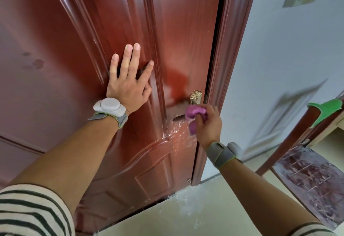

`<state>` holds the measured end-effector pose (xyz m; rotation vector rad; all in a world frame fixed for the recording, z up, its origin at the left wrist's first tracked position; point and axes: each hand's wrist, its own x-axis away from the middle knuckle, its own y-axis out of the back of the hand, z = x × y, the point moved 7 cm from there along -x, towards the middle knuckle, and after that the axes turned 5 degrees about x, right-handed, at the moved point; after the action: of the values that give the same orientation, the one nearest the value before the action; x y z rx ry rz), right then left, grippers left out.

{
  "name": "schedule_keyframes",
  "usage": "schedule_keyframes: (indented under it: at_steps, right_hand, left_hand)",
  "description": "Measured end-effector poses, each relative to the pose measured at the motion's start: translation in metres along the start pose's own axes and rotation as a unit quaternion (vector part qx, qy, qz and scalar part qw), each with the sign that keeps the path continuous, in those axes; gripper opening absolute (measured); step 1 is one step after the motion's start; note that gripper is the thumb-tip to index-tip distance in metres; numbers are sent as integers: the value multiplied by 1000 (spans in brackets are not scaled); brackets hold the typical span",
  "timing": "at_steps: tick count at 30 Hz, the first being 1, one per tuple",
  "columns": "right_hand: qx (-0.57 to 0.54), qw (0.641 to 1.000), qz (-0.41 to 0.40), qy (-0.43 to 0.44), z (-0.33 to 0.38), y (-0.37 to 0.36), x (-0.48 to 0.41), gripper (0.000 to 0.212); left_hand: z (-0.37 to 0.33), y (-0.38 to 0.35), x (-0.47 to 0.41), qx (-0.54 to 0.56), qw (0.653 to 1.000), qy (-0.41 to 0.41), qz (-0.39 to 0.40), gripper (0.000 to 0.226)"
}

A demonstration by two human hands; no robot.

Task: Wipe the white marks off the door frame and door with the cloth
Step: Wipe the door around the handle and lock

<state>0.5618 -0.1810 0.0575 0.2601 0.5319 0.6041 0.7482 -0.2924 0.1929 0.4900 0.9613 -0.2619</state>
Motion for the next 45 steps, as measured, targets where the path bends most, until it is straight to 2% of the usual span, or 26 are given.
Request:
schedule_keyframes:
  at_steps: [1,3,4,6,8,11,13,19,22,26,28,31,33,35,38,41,43,45]
  right_hand:
    - [24,1000,7,11,4,-4,-1,22]
    - [90,990,58,88,17,-23,11,25]
    - [103,983,84,130,24,-32,22,24]
    - [112,972,130,159,29,-47,38,20]
    - [145,969,164,119,24,-57,48,14]
    - [132,977,168,-26,6,-68,60,10]
    - [89,982,138,-94,5,-78,69,13]
    - [-66,982,9,-175,44,-120,76,16]
    - [-80,951,-25,-299,34,-138,70,20]
    - [-11,893,70,-445,-34,-144,91,23]
    - [0,890,46,-453,-46,-132,103,20]
    - [-24,926,-36,-374,-27,-120,96,21]
    - [-57,945,-52,-317,-4,-125,85,20]
    - [-66,949,-61,-301,12,-131,74,21]
    - [-29,940,-22,-340,-2,-144,75,22]
    - [34,895,114,-430,-47,-152,104,11]
    - [48,888,105,-446,-61,-141,118,13]
    - [51,904,73,-418,-58,-135,120,20]
  left_hand:
    - [0,0,0,0,1000,0,1,49]
    - [0,1,1,0,1000,2,0,49]
    - [1,1,1,2,1000,2,0,49]
    - [2,2,1,7,1000,2,1,48]
    - [3,3,1,18,1000,1,8,48]
    - [1,4,2,26,999,-3,23,49]
    - [4,6,1,34,999,-9,24,51]
    - [4,10,1,53,997,-27,51,55]
    - [5,9,0,63,996,-29,59,55]
    - [8,10,0,74,995,-26,55,52]
    - [7,9,1,81,995,-26,58,51]
    - [8,10,1,87,994,-23,65,50]
    - [8,12,0,96,994,-21,56,48]
    - [8,12,1,105,993,-15,51,46]
    - [9,12,1,114,992,-21,51,44]
    - [9,12,1,118,992,-21,39,41]
    - [9,12,1,119,992,-20,32,40]
    - [10,13,0,121,992,-12,28,38]
